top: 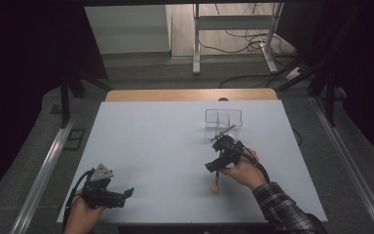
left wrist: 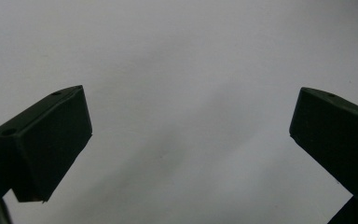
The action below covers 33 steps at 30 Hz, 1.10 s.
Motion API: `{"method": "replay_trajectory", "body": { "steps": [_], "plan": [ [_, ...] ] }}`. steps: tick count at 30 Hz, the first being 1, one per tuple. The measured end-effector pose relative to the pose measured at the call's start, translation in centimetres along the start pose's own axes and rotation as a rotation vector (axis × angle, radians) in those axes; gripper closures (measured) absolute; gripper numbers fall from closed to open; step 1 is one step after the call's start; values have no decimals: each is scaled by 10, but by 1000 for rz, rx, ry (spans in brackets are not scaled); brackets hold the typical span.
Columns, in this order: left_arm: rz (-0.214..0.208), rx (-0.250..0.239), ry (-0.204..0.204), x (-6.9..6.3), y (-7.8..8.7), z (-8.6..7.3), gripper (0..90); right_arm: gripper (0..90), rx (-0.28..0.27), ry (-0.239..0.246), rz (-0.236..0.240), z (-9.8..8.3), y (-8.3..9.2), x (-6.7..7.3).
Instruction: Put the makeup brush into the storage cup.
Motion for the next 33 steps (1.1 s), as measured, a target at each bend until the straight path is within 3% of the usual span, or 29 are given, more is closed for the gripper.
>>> {"method": "replay_trajectory", "body": {
  "steps": [13, 23, 24, 25, 26, 31, 32, 33],
  "plan": [
    [-2, 6, 0, 0, -1, -1, 0, 71, 33, -9, -19, -16, -20, -2],
    [-10, 2, 4, 0, -1, -1, 0, 148, 83, 39, -31, -29, -30, -1],
    [-14, -1, 5, -1, 0, 0, 0, 225, 91, 47, -30, -29, -28, -1],
    [-17, -5, 8, -1, 0, 0, 0, 225, 91, 47, -30, -29, -28, -1],
    [-19, -9, 9, -1, 0, 0, 0, 280, 97, 56, -25, -29, -27, -1],
    [-26, -11, 15, -1, 0, -1, 3, 763, 132, 95, -7, -32, -19, 2],
    [-27, -12, 17, -1, 0, -1, 4, 835, 134, 98, 0, -33, -18, 1],
    [-32, -15, 24, -1, 0, 0, 5, 837, 137, 103, 7, -34, -18, 1]
  ]
}}
Point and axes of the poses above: each handheld gripper's, and its own axes: y roughly backward along the jaws, z roughly out of its top, x roughly to its left, the point moved 9 cm from there along -y, roughly forward along the jaws, and after that the axes turned 3 degrees about x, right-handed, at the moved point
